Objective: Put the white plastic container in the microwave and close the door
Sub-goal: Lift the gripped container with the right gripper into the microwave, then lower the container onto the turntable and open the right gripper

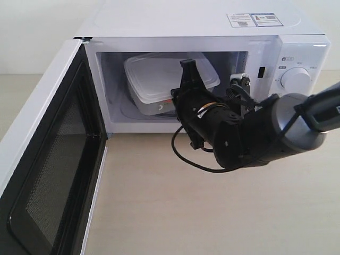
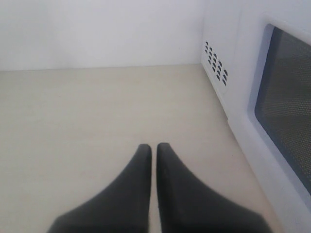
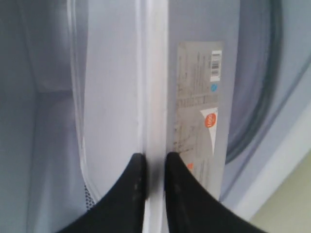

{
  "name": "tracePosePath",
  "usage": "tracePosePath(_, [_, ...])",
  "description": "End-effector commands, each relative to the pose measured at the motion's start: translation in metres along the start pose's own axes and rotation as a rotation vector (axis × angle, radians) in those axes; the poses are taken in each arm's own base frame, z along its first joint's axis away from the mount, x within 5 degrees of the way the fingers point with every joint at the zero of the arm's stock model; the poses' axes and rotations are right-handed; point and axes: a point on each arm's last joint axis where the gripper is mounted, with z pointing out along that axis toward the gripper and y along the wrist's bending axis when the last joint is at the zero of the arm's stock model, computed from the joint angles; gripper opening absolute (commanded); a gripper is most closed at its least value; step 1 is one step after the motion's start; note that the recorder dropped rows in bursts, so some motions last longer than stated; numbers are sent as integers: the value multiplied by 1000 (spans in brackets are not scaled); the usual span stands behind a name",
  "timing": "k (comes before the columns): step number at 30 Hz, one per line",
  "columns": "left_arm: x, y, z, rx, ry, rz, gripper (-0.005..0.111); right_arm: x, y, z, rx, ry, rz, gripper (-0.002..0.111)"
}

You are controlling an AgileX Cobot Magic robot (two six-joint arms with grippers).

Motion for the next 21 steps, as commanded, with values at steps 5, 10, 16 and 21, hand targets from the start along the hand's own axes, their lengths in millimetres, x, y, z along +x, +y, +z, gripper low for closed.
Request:
tracePosePath(5, [1, 0, 0, -5, -1, 0, 4, 3, 14, 25, -45, -54, 53, 0])
tracePosePath(10, [1, 0, 0, -5, -1, 0, 4, 8, 16, 37, -22, -38, 49, 0])
tracePosePath(16, [1, 0, 0, -5, -1, 0, 4, 8, 19, 43, -22, -67, -37, 0])
tracePosePath(21, [1, 0, 0, -5, -1, 0, 4, 7, 21, 43, -33, -75, -71, 0])
